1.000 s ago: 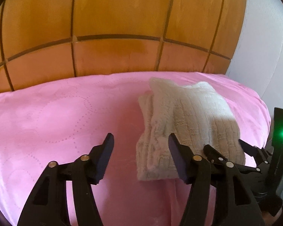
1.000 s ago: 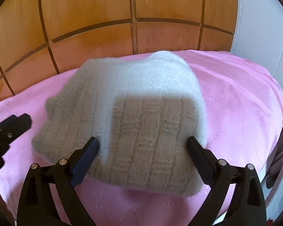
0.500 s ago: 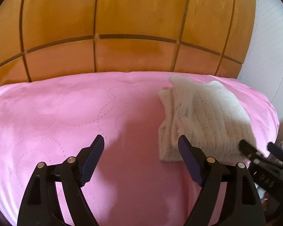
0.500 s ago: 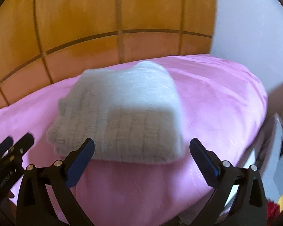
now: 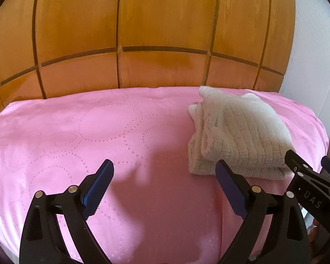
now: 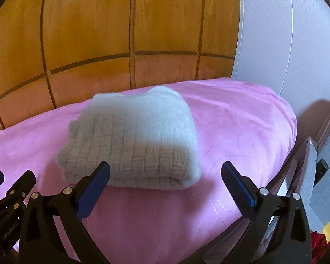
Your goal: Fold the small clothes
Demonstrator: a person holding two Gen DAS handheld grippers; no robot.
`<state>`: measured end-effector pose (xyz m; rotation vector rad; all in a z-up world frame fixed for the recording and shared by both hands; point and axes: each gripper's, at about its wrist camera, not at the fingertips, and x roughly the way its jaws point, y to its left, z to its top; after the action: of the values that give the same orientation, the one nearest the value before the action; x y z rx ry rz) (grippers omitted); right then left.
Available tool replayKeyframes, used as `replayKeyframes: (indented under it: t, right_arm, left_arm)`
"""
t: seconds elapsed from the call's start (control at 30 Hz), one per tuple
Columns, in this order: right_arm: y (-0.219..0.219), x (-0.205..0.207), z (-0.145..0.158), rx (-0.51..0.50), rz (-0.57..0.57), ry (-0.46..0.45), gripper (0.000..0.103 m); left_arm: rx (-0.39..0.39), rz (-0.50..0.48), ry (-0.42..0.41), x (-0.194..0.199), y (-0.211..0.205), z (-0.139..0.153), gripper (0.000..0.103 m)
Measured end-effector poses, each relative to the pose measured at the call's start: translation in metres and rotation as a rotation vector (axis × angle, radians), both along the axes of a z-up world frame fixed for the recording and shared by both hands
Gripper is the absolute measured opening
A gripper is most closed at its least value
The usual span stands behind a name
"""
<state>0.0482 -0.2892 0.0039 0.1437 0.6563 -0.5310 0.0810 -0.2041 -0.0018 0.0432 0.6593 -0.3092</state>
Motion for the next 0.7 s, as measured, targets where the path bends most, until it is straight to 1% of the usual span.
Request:
replayKeyframes:
  t: [0.33,0.47,0.7]
  right_arm:
    - [-0.0034,0.0016,-0.0075,0.028,-0.001,0.007,0.101]
    - [-0.0032,0.0001,-0.0071,0.038,-0.003,-0.002,0.101]
    - [-0.0029,0.0032,-0.0095,0.041,0.01,0.008,0.101]
  left_arm:
    - [0.014,-0.008,0.009,-0.0043,-0.008,-0.0012,0.095]
    - [0.013,-0.006,0.007,-0.0043,-0.0082,-0.0002,0.099]
    - [0.016,-0.005,0.005,-0.0048,-0.0069,-0.0005,0.099]
